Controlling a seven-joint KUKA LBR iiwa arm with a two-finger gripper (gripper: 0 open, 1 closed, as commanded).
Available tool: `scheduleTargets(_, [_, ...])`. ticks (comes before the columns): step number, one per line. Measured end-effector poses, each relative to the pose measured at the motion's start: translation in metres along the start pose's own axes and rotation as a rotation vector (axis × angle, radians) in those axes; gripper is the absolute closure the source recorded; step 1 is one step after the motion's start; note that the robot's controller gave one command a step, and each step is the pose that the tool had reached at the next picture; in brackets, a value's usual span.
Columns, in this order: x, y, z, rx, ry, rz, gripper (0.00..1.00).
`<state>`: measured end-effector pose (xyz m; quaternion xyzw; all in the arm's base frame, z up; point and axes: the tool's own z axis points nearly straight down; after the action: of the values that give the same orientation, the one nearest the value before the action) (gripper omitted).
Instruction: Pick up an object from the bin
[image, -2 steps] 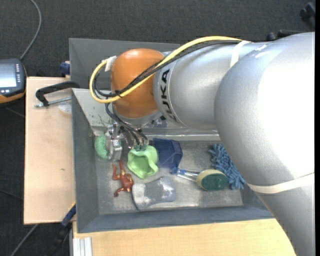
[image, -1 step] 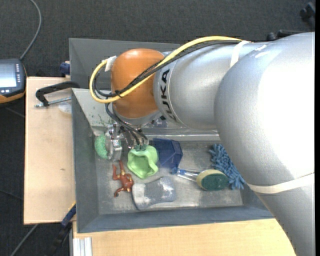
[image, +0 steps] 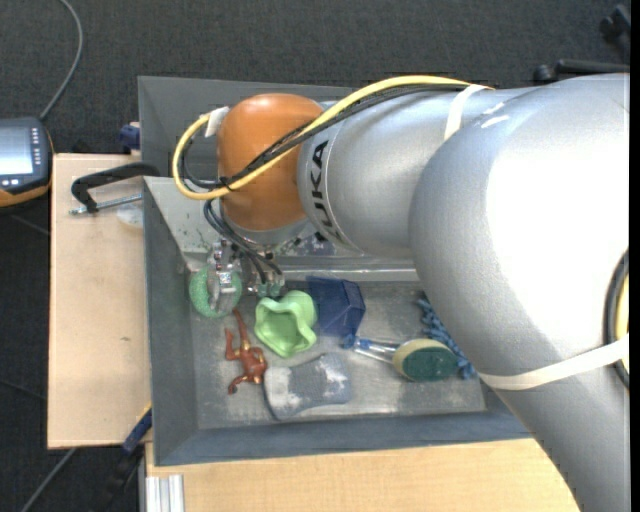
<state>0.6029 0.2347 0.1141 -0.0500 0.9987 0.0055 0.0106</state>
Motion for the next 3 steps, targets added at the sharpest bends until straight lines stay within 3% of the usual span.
scheduleTargets(3, [0.0,0.0001,-0.0003,0.0,0.0,-0.001,1.0])
